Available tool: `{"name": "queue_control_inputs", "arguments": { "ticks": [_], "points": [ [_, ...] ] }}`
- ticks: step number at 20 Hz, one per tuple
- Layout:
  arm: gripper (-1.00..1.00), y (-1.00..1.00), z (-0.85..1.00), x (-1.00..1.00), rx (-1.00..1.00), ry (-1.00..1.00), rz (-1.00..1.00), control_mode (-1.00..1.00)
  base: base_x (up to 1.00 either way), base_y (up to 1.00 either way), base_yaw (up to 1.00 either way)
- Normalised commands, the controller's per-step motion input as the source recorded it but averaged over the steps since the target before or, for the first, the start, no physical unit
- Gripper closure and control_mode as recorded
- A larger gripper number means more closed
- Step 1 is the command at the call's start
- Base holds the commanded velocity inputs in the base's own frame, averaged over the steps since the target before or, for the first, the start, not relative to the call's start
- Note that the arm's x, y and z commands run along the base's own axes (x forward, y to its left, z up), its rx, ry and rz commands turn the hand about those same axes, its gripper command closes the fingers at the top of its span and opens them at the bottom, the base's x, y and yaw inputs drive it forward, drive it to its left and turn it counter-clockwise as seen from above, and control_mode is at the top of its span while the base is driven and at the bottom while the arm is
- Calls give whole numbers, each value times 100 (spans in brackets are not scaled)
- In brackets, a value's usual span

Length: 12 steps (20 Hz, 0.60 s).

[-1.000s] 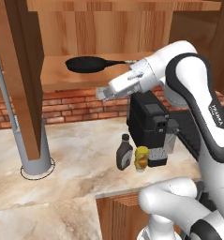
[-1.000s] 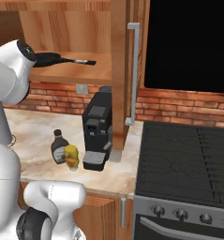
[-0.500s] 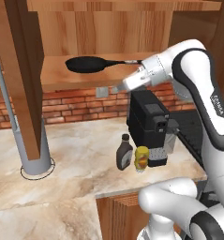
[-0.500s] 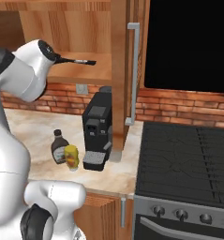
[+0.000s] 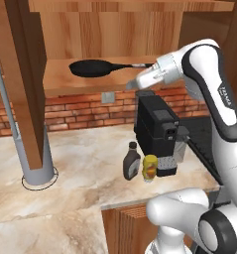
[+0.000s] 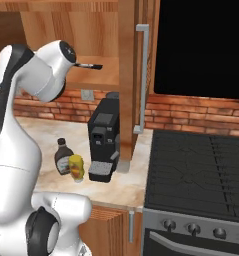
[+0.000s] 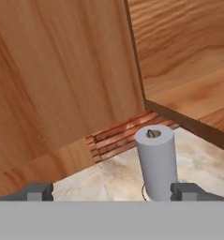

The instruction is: Pick the pan from the cabinet and place it on the stove. Then turn on the stove burner for the pan.

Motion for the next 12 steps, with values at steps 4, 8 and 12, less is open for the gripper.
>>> {"name": "queue_control_inputs", "arguments": {
  "ticks": [4, 8, 12],
  "points": [
    [-100, -23, 6, 35, 0, -9, -3, -100, 0, 0, 0],
    [-100, -11, 4, 24, -1, -15, -1, -100, 0, 0, 0],
    [-100, -4, 0, 18, -4, -18, -1, -100, 0, 0, 0]
  ]
}}
